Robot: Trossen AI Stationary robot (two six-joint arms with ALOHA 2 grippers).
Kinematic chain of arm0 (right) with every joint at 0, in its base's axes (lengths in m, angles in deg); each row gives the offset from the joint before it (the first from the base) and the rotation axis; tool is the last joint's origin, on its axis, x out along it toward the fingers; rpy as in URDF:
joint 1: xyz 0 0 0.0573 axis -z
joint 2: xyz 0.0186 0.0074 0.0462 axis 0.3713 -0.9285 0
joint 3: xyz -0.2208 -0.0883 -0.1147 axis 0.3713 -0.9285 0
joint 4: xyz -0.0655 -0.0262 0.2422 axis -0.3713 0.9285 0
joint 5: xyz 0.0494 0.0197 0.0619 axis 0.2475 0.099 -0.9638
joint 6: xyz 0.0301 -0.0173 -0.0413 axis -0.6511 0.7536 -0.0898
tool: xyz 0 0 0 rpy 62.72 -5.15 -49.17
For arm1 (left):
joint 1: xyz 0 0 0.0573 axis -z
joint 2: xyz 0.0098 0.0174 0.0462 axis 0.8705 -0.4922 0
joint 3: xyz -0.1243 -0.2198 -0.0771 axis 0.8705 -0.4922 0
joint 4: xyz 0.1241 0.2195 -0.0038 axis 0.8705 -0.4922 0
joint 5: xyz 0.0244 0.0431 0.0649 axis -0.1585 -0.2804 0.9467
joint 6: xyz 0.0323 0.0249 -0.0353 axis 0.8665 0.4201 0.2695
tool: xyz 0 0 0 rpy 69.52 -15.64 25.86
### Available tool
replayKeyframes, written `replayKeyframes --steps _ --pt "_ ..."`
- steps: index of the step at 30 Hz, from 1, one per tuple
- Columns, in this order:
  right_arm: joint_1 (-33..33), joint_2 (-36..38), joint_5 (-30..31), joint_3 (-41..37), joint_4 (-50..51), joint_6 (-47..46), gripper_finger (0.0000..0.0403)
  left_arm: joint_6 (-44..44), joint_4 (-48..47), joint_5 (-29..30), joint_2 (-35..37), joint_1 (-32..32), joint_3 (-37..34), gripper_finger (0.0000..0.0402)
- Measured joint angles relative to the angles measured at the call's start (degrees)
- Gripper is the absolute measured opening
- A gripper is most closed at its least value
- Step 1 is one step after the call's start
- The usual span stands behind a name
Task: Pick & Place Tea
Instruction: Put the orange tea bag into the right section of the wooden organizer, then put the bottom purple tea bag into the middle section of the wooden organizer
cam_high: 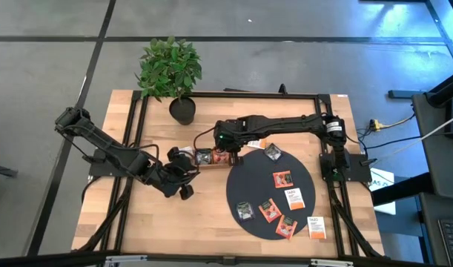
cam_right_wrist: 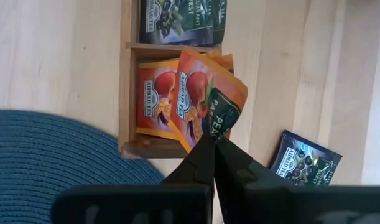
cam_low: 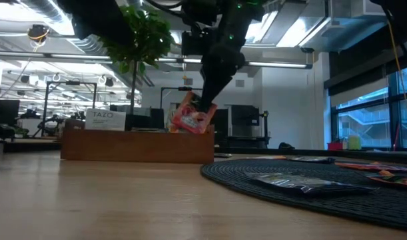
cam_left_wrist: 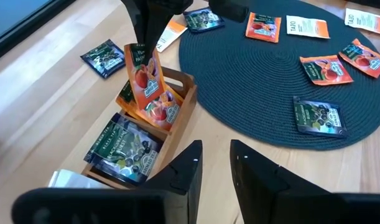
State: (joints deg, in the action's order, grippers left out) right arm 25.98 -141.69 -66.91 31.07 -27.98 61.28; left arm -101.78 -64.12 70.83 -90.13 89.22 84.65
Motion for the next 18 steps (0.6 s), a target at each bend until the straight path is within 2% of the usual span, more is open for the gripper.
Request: replayKeyframes --steps 5,14,18 --pt "0.0 0.0 0.0 0.0 0.2 1.0 0.0021 -0.1 0.0 0.0 0.0 0.0 0.0 0.0078" --pt "0.1 0.0 0.0 0.0 0.6 2.1 0.0092 -1.0 0.0 0.0 0.0 0.0 0.0 0.008" --pt "0.1 0.0 0.0 0.0 0.8 1.9 0.0111 -1.0 0.0 0.0 0.0 0.0 0.0 0.0077"
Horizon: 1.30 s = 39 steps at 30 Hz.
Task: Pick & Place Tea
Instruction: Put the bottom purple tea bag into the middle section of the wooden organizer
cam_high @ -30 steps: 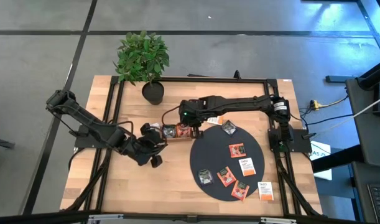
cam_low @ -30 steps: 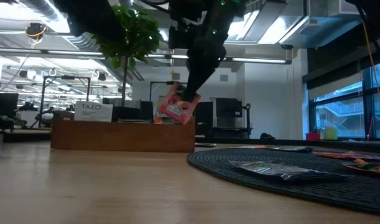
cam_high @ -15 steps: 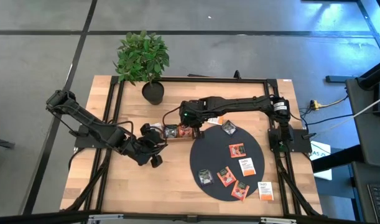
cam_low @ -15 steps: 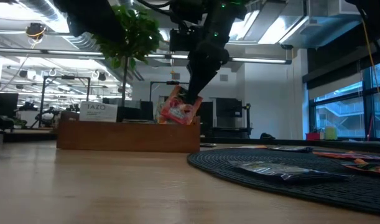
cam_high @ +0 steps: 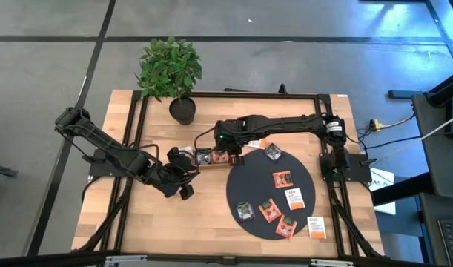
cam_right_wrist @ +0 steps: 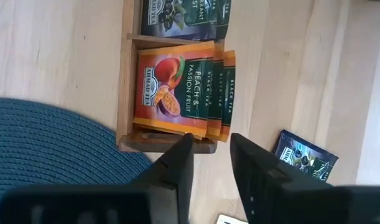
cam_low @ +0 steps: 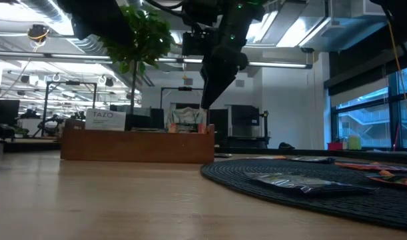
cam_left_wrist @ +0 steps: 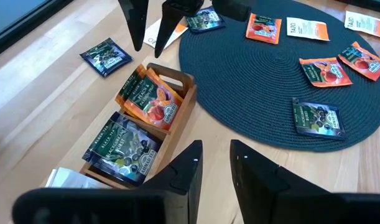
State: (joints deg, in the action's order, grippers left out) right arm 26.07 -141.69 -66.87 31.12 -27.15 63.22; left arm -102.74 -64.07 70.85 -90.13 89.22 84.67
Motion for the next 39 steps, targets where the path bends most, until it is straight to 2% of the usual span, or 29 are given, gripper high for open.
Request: replayKeyframes --steps 3,7,10,16,20,24,35,39 --pt "0.1 0.5 -0.2 0.0 2.2 -4.6 0.0116 0.0 0.0 0.0 0.0 0.0 0.0 0.0078" --pt "0.0 2.9 -7.5 -0.1 6.0 -11.5 0.0116 0.0 1.9 0.1 0.0 0.0 0.0 0.008" --pt "-2.4 5.4 -11.6 -4.1 3.6 -14.4 0.0116 1.9 5.6 0.4 -0.6 0.0 0.0 0.0079" --pt "-8.5 12.8 -12.4 -19.5 -10.3 -21.1 0.0116 9.0 17.4 -5.3 -3.5 0.1 0.0 0.0078" --pt "-12.2 15.9 -12.6 -26.0 -19.1 -25.2 0.0116 14.1 25.8 -9.3 -7.9 -0.4 0.0 0.0081" --pt "-14.8 16.2 -13.0 -27.9 -22.1 -26.9 0.0116 16.0 32.5 -12.2 -12.4 -1.8 0.1 0.0081" --pt "-19.5 16.0 -14.2 -28.1 -21.3 -27.2 0.0116 23.5 55.4 -22.0 -26.2 -2.7 0.1 0.008" --pt "-20.2 16.0 -14.1 -28.1 -21.2 -32.4 0.0116 22.7 61.3 -24.1 -31.0 -2.0 0.1 0.0081"
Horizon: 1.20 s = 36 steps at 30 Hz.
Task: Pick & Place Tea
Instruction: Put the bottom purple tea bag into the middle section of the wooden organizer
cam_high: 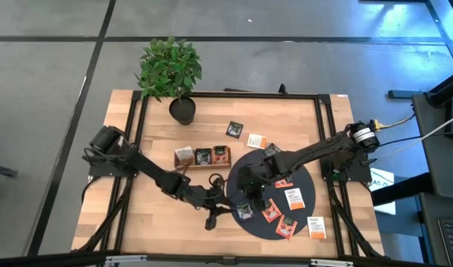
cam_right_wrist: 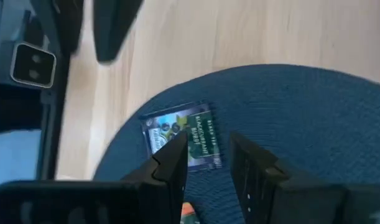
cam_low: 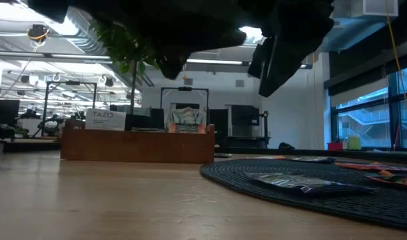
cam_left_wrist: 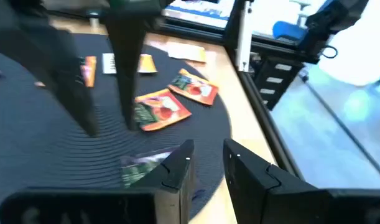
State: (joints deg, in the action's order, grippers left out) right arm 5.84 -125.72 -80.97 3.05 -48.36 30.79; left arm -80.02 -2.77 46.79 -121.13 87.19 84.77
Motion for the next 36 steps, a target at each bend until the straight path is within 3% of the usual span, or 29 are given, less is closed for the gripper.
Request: replayKeyframes --steps 7,10,21,29,36 --pt "0.0 0.0 0.0 0.0 -1.7 -5.5 0.0117 1.4 3.0 2.3 -7.4 3.2 4.8 0.0077" --pt "0.0 -0.1 -4.2 0.0 -2.4 -6.6 0.0124 1.9 2.4 4.3 -10.7 4.0 8.6 0.0077" --pt "0.0 -0.1 -7.9 0.0 4.1 -6.4 0.0228 0.9 0.3 7.1 -19.9 3.7 16.8 0.0077" --pt "-1.0 -0.3 -3.4 0.0 1.7 2.2 0.0245 -5.2 -9.1 9.3 -20.5 3.6 16.9 0.0077" --pt "-1.9 -3.8 -0.9 0.0 1.2 0.8 0.024 -8.4 -11.8 12.6 -20.5 3.4 16.9 0.0079"
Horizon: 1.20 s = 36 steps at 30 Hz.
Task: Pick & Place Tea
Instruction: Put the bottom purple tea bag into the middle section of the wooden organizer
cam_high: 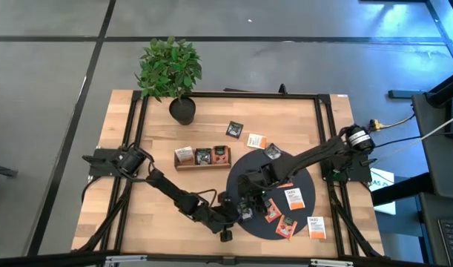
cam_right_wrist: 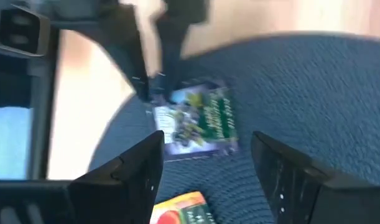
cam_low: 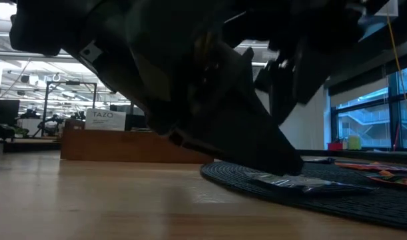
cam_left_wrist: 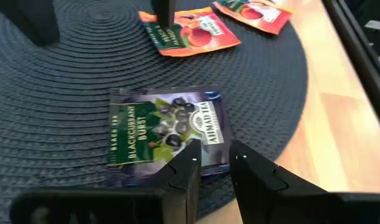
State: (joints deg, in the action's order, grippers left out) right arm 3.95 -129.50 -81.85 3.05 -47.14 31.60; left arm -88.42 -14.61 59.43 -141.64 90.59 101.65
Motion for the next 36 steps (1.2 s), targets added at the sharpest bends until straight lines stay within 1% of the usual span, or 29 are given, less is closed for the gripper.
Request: replayKeyframes --steps 2,9,12,15,16,21,26,29,36 --pt "0.8 -1.5 -1.1 0.0 -0.5 -0.4 0.024 -0.1 -0.1 0.0 0.0 -0.4 0.0 0.0078" --pt "3.3 -6.2 -4.3 0.0 -0.6 1.8 0.024 -3.4 -3.4 -3.4 0.0 -1.9 0.1 0.008" --pt "4.3 -7.3 -7.6 0.0 -0.7 1.6 0.024 -3.8 -3.8 -3.7 0.1 -2.1 0.1 0.0081" --pt "5.1 -8.2 -12.5 0.0 -0.8 0.2 0.0239 -3.8 -3.8 -3.5 0.1 -2.1 0.1 0.008" --pt "5.3 -8.3 -13.3 0.0 -0.7 -0.3 0.0239 -3.8 -3.9 -3.3 0.1 -2.1 0.1 0.0079" --pt "6.3 -8.5 -13.9 0.0 0.0 -3.4 0.0239 -3.8 -5.0 -3.2 0.1 -2.1 0.1 0.0078" --pt "7.3 -9.0 -17.3 -0.1 -0.2 -7.1 0.0239 -3.9 -5.0 -3.0 -0.2 -2.1 0.1 0.008" --pt "7.3 -10.1 -18.3 0.0 -0.7 -8.7 0.0239 -3.9 -4.1 -2.0 -0.6 -2.1 0.1 0.0077" --pt "7.3 -11.8 -22.5 0.1 -2.3 -10.4 0.0239 -4.3 -3.7 -2.0 -0.7 -2.3 0.1 0.0075"
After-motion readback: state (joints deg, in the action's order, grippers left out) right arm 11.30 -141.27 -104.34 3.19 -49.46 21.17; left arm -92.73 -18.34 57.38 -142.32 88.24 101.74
